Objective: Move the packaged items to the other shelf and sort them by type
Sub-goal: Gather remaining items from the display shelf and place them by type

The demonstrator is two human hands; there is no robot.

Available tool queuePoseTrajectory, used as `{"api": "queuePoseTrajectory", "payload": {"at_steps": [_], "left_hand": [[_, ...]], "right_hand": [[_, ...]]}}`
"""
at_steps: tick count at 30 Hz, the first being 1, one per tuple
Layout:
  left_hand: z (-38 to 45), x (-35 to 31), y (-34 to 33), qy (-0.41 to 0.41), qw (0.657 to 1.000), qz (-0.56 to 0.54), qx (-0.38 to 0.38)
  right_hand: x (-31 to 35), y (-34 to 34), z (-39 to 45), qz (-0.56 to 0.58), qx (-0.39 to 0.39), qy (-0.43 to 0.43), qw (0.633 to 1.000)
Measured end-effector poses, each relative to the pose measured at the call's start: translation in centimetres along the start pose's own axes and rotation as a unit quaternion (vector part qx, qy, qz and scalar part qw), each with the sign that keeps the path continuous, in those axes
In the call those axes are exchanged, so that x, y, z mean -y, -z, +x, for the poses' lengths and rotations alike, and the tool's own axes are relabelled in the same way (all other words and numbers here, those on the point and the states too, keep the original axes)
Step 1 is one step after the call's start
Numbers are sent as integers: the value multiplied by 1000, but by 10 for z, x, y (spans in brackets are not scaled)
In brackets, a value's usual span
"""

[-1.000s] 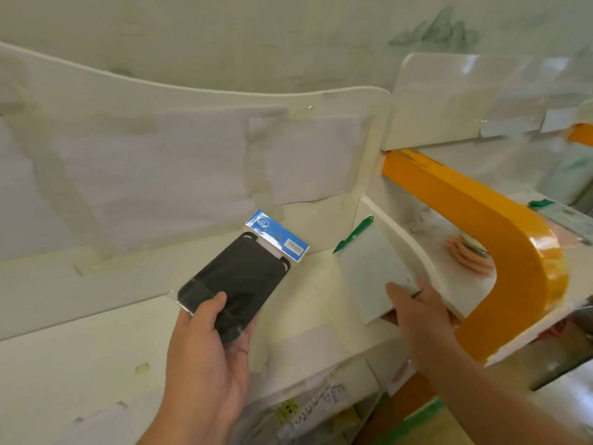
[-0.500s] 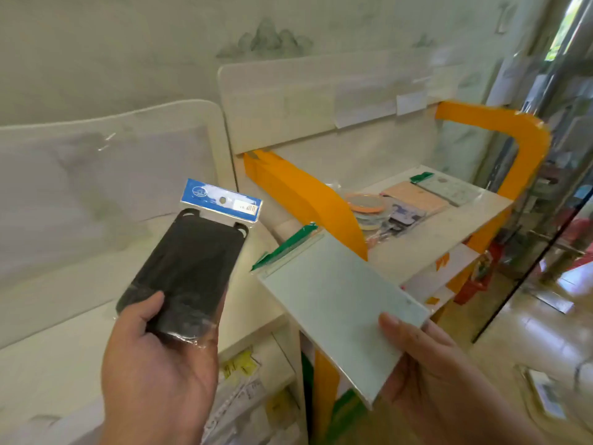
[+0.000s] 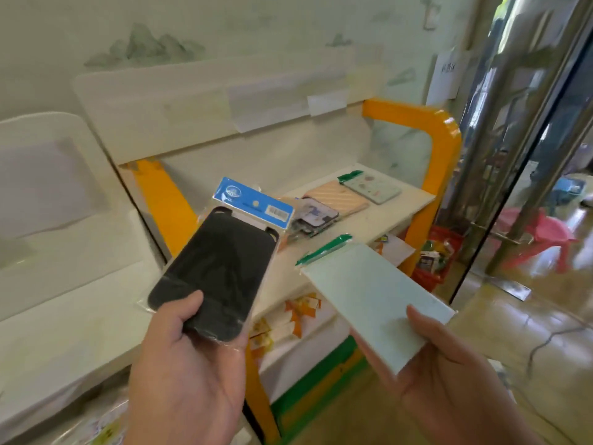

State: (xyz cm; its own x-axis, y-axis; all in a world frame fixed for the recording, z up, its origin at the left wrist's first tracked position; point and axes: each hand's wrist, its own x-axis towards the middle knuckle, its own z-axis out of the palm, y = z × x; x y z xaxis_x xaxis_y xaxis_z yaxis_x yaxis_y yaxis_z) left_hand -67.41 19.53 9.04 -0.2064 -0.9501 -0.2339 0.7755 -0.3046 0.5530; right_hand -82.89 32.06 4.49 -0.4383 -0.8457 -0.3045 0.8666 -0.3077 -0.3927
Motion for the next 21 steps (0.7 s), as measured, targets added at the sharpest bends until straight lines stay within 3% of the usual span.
{"api": "queuePoseTrajectory", "payload": {"at_steps": [7,12,16,18,21], "left_hand": [[40,72,-26,5,998,35,-45],[85,129,-48,20,985,169,-17],[129,174,-66,-12,944,328,-7],[156,191,-76,-40,918,391,56],[191,211,-88,-103,834,513,178]], "right_hand": [[54,23,47,6,-33,34,999],[92,30,98,-24,-68,45,996],[129,23,142,-83,-85,68,991],[141,18,163,-112,-80,88,987],[153,15,191,-144,-91,108,979]]}}
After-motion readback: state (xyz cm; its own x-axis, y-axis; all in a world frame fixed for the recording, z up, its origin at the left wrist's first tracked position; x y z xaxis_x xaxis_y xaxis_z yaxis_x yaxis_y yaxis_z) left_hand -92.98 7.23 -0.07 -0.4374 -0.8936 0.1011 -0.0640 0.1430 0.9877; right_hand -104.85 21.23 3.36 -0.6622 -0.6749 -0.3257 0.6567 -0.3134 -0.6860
